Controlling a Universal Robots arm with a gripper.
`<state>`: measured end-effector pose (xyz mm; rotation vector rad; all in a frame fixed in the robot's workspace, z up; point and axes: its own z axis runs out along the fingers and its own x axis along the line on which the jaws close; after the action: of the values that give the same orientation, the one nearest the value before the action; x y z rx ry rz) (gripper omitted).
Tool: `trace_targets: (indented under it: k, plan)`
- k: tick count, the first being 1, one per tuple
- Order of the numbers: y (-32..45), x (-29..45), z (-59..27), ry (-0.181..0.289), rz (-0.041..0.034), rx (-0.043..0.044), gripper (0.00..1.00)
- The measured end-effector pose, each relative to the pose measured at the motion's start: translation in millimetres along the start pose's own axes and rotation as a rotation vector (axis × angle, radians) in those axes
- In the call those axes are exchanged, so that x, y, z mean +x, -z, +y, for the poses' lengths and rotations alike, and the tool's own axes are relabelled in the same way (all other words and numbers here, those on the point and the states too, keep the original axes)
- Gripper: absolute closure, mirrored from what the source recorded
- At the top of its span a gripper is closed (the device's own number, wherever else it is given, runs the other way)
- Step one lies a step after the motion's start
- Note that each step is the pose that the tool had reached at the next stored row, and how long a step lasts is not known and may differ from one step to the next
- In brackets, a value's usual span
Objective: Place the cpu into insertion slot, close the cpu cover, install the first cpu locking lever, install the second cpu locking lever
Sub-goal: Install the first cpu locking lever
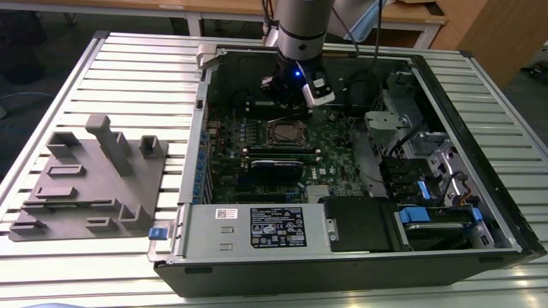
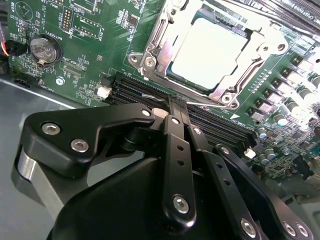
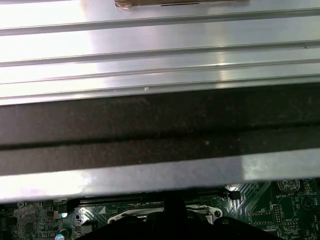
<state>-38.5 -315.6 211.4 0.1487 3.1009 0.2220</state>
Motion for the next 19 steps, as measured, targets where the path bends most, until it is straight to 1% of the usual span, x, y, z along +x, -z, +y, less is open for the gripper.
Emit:
trace_targets:
  k: [3, 9, 19]
  plan:
    - [-0.8, 0.0, 0.9, 0.000, -0.0001, 0.0027, 0.89]
    - [-1.9, -1.2, 2.8, 0.000, -0.0001, 0.0029, 0.89]
    - [-4.0, -5.8, 5.4, 0.000, -0.0003, 0.0034, 0.89]
